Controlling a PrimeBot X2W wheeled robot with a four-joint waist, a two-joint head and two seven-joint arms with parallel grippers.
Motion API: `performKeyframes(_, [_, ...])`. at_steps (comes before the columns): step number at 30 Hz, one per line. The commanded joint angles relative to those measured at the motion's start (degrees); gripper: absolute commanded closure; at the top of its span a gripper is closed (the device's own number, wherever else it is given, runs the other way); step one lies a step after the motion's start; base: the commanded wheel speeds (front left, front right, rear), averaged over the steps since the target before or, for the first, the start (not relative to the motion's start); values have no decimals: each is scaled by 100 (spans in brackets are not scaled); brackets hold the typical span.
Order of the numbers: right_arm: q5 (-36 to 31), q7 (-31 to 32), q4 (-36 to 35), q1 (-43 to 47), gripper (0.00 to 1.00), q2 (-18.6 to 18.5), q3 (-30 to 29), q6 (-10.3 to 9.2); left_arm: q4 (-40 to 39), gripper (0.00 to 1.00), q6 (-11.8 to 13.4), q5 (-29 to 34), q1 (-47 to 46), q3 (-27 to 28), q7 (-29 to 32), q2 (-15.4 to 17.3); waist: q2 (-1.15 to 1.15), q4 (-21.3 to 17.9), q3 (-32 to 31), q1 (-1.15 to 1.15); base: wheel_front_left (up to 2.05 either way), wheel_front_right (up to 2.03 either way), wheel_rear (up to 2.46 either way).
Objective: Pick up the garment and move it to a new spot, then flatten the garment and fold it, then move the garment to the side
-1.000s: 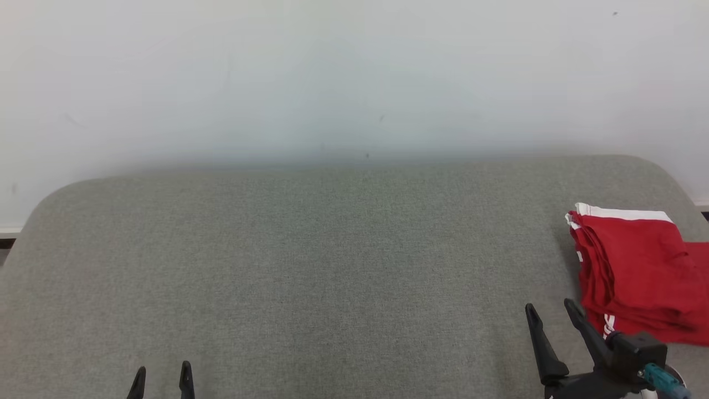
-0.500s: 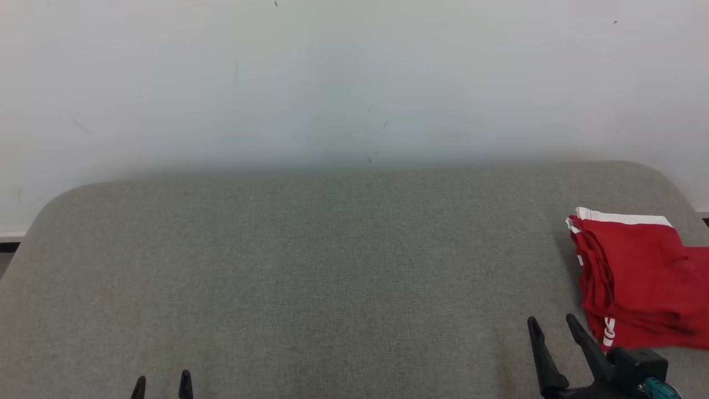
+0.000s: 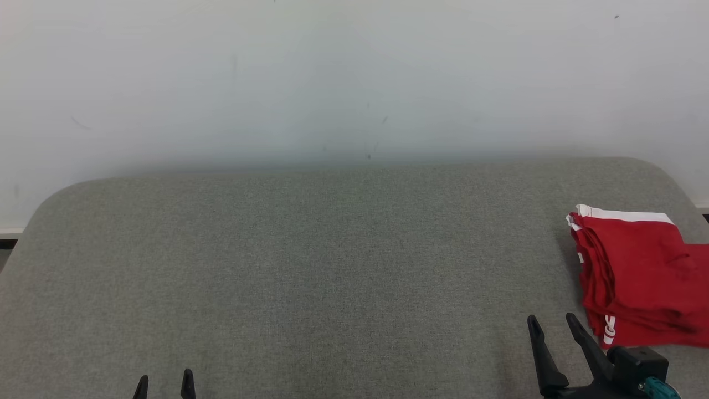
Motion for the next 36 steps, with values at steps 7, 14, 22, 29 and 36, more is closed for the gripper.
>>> performKeyframes(7, [45, -58, -7, 63, 0, 21, 34, -16, 11, 0, -27, -48, -68, -10, -14, -7, 0, -8, 4, 0, 0, 0, 0])
performKeyframes(14, [40, -31, 68, 1, 100, 19, 38, 0, 49, 100, -27, -5, -12, -15, 5, -2, 0, -18, 8, 0, 0, 0, 0])
performKeyframes(22, [629, 140, 156, 13, 100, 88, -61, -1, 221, 100, -28, -650, -120, 27, 203, -20, 0, -16, 28, 0, 0, 0, 0])
performKeyframes(29, [1206, 261, 108, -32, 100, 137, -155, -1, 217, 100, -29, -1289, -229, 38, 362, -18, 0, -13, 47, 0, 0, 0, 0])
performKeyframes(36, [1832, 393, 60, -88, 100, 189, -258, -2, 219, 100, -29, -1977, -352, 55, 536, -16, 0, -10, 70, 0, 0, 0, 0])
